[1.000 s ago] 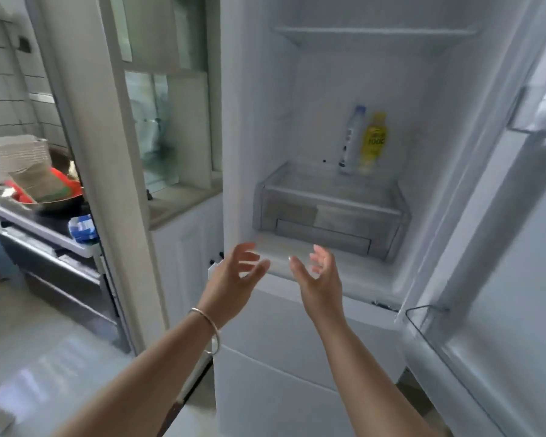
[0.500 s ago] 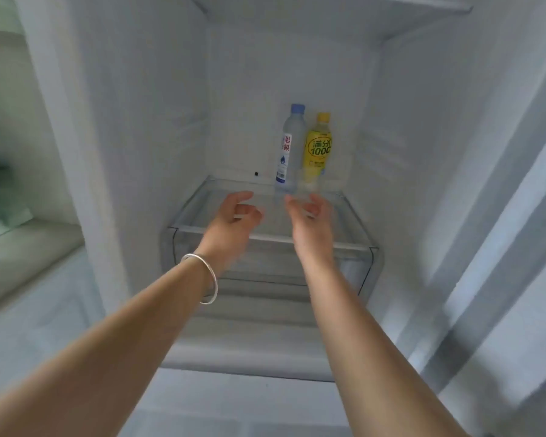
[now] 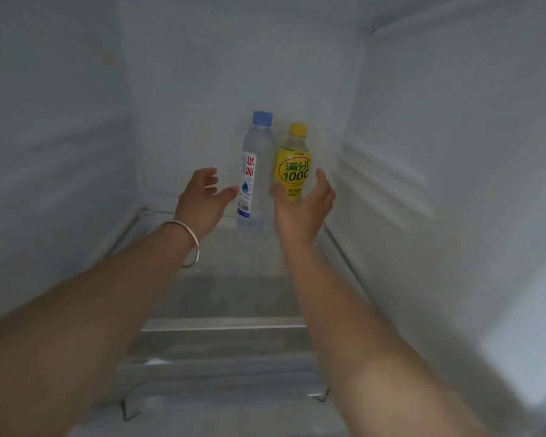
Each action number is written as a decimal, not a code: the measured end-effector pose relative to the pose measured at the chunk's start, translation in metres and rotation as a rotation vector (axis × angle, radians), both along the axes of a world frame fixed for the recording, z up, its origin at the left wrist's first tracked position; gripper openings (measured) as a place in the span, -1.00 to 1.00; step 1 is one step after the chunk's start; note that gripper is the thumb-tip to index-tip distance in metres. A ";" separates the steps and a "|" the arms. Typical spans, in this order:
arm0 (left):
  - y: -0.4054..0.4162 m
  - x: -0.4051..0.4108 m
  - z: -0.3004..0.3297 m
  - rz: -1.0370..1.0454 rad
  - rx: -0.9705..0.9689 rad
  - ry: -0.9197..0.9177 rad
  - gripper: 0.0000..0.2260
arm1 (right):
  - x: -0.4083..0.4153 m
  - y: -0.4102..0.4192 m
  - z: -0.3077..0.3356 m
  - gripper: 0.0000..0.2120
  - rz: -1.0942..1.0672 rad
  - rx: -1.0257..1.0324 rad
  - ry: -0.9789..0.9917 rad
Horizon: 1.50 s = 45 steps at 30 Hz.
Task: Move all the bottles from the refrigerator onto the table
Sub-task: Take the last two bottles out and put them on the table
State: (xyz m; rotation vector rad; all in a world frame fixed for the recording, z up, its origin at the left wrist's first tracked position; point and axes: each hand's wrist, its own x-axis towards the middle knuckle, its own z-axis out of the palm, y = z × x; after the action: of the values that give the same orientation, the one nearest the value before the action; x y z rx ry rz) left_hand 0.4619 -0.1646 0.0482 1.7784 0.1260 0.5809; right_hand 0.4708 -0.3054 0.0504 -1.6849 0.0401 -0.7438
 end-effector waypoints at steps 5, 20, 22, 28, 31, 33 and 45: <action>-0.011 0.036 -0.003 -0.035 0.047 0.028 -0.34 | 0.033 -0.006 -0.012 -0.20 0.003 -0.062 0.085; -0.034 0.091 -0.016 -0.110 0.000 0.062 -0.30 | 0.083 -0.008 -0.019 -0.36 0.157 -0.025 0.137; -0.035 0.095 -0.021 -0.097 -0.042 0.052 -0.31 | 0.087 -0.008 -0.021 -0.45 0.147 -0.042 0.189; -0.039 0.076 -0.014 -0.033 -0.031 -0.036 -0.58 | 0.075 -0.004 -0.011 -0.55 0.075 -0.006 0.171; -0.034 0.053 -0.004 -0.065 -0.043 -0.055 -0.50 | 0.052 -0.004 0.003 -0.56 0.089 -0.009 0.138; -0.033 0.031 0.003 -0.084 -0.065 -0.057 -0.45 | 0.030 -0.005 0.013 -0.56 0.092 -0.004 0.111; -0.051 -0.168 -0.015 -0.248 -0.267 -0.061 -0.60 | -0.189 -0.023 -0.004 -0.56 -0.130 0.052 0.096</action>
State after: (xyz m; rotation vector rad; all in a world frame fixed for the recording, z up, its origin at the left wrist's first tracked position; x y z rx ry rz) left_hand 0.2942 -0.2155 0.0332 1.4887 -0.0569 0.4176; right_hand 0.2819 -0.3283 0.0461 -1.6787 0.2359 -0.7520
